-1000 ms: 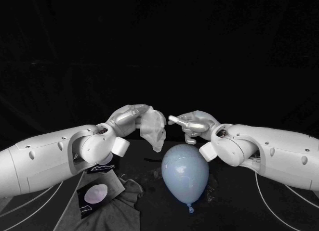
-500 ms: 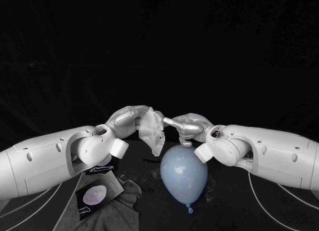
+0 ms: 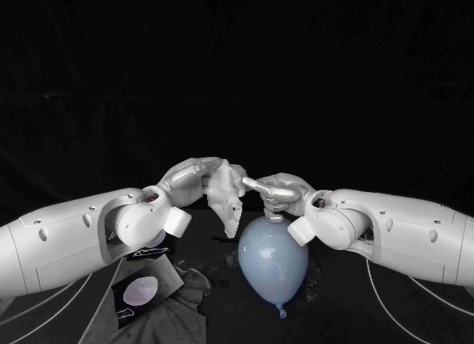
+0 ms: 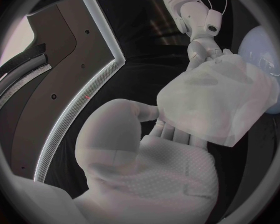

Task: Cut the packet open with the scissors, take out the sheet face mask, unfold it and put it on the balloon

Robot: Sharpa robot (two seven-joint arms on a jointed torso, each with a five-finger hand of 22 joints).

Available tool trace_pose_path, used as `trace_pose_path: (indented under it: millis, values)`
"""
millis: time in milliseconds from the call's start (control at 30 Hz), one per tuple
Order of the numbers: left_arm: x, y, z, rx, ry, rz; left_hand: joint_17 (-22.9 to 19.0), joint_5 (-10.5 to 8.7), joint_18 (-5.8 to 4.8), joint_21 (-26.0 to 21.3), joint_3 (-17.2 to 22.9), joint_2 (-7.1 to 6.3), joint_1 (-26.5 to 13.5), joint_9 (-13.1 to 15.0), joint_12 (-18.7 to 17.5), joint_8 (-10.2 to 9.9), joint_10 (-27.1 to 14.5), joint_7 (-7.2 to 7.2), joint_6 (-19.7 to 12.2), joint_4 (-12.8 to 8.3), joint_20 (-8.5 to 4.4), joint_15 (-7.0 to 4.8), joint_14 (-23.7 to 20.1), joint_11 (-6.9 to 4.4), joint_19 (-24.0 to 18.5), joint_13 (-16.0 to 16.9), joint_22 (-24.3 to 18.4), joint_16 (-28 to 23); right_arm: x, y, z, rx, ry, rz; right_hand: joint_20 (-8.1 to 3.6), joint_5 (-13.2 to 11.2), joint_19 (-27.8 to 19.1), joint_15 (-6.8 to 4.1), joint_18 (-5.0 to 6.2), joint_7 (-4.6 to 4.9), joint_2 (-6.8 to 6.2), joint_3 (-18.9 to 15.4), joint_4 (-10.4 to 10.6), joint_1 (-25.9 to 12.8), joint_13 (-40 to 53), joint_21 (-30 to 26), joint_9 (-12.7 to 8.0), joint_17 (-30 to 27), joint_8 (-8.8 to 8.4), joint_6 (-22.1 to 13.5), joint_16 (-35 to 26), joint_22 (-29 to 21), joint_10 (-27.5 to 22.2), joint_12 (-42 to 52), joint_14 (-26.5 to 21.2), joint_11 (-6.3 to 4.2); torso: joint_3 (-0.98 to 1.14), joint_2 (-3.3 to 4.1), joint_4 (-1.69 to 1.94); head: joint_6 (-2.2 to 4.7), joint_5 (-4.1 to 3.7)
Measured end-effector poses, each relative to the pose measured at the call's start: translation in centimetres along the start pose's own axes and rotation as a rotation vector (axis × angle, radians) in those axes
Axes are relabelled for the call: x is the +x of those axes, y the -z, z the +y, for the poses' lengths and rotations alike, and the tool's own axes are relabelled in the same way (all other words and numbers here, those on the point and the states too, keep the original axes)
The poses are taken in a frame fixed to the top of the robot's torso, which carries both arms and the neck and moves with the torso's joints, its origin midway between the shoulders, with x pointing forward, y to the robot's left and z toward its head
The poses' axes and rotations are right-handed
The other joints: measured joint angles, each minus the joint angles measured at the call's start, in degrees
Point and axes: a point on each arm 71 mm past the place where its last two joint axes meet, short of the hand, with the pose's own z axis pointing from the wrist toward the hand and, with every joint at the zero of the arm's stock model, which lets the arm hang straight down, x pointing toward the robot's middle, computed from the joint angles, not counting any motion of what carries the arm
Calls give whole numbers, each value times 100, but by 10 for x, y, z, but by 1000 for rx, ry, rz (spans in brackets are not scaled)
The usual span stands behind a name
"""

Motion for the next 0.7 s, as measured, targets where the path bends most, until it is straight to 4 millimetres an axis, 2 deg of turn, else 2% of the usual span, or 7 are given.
trace_pose_path:
  millis: [167,400,567,700]
  values:
    - [0,0,0,0,0,0,120,18,-1,264,1,-2,-2,-7,0,-8,-21,0,-1,-2,-45,-36,83,-21,-41,0,181,247,1,1,-1,-11,-31,4,0,0,0,0,-2,0,59,-97,-17,38,-4,0,0,2,0,-1,-1,2,62,99,0,40,1,1,0,-3,-7]
    - [-1,1,0,-2,-4,-1,291,18,-39,686,16,-23,-23,-16,0,-10,-42,2,-2,-16,-93,-72,198,-42,-55,0,482,633,2,4,2,-46,-85,0,51,0,52,0,-3,-47,207,-251,-33,146,10,196,12,4,54,132,38,2,189,228,-1,1,2,2,0,-13,-13]
    - [-2,1,0,-4,-7,-2,338,18,-43,880,32,-30,-30,-19,0,-11,-62,8,-9,0,-122,-72,198,-62,-109,0,623,772,1,5,5,-76,-113,-10,9,0,154,1,-18,-101,363,-326,-70,308,17,379,26,4,103,247,39,1,324,320,-1,-41,2,2,0,-16,-26]
    - [-2,1,0,-6,-10,-1,361,18,-45,941,39,-30,-30,-20,0,-12,-62,8,-10,-7,-142,-72,198,-62,-149,0,692,823,1,5,7,-95,-129,-21,-33,0,197,-2,-46,-142,417,-379,-115,555,37,463,26,4,125,335,39,-1,342,367,3,-49,1,-1,0,-9,-32]
